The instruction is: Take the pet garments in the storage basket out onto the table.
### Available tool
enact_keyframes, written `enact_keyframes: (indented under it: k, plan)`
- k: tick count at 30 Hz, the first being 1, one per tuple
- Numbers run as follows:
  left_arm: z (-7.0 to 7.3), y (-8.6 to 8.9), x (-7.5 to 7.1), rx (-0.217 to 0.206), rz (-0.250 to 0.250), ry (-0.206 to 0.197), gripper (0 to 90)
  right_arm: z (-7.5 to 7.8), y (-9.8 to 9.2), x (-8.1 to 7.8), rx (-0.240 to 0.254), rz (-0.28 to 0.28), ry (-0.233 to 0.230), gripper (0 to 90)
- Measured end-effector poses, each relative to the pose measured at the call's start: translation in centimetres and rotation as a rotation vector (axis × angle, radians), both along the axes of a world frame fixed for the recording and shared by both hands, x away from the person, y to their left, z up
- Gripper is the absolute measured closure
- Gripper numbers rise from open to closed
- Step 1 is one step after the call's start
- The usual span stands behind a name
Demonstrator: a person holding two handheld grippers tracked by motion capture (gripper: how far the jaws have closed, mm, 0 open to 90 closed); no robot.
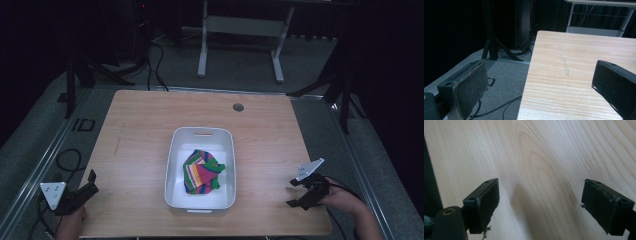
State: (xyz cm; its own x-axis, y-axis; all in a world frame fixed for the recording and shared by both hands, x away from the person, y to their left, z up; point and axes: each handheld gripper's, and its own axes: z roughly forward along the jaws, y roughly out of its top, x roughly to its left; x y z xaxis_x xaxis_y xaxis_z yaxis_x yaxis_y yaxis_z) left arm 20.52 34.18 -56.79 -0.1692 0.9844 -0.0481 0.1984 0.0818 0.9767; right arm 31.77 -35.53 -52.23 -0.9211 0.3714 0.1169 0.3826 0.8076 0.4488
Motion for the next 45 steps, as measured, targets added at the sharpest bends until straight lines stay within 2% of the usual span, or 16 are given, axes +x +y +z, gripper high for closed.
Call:
enact_keyframes:
  k: [9, 15, 29, 34, 39, 40, 42, 43, 45]
  plan:
    - [0.0, 0.0, 0.0, 0.004, -0.004, 0.0, 0.9, 0.9, 2.8, 0.0, -0.022, 0.052, 0.009, 14.6]
    - [0.0, 0.0, 0.0, 0.003, -0.005, -0.001, 0.9, 2.2, 4.7, -0.1, -0.044, 0.114, -0.022, 15.4]
    - [0.0, 0.0, 0.0, 0.004, -0.006, 0.0, 0.9, 6.1, 9.3, 0.7, -0.011, 0.202, -0.064, 13.8]
    - [0.0, 0.0, 0.0, 0.001, -0.01, 0.0, 0.9, 7.7, 11.3, 1.2, 0.001, 0.231, -0.064, 14.0]
    - [0.0, 0.0, 0.0, 0.002, -0.011, -0.001, 0.9, 8.8, 12.8, 1.5, -0.015, 0.259, -0.072, 14.3]
    - [0.0, 0.0, 0.0, 0.001, -0.011, 0.0, 0.9, 9.3, 13.7, 1.7, -0.019, 0.277, -0.084, 14.6]
    - [0.0, 0.0, 0.0, 0.0, -0.011, -0.001, 0.9, 9.5, 14.0, 1.7, -0.019, 0.279, -0.089, 14.7]
    - [0.0, 0.0, 0.0, 0.0, -0.012, -0.001, 0.9, 9.9, 14.9, 1.9, -0.015, 0.29, -0.094, 14.8]
    - [0.0, 0.0, 0.0, 0.0, -0.013, -0.001, 0.9, 10.2, 15.6, 2.0, -0.014, 0.302, -0.096, 14.8]
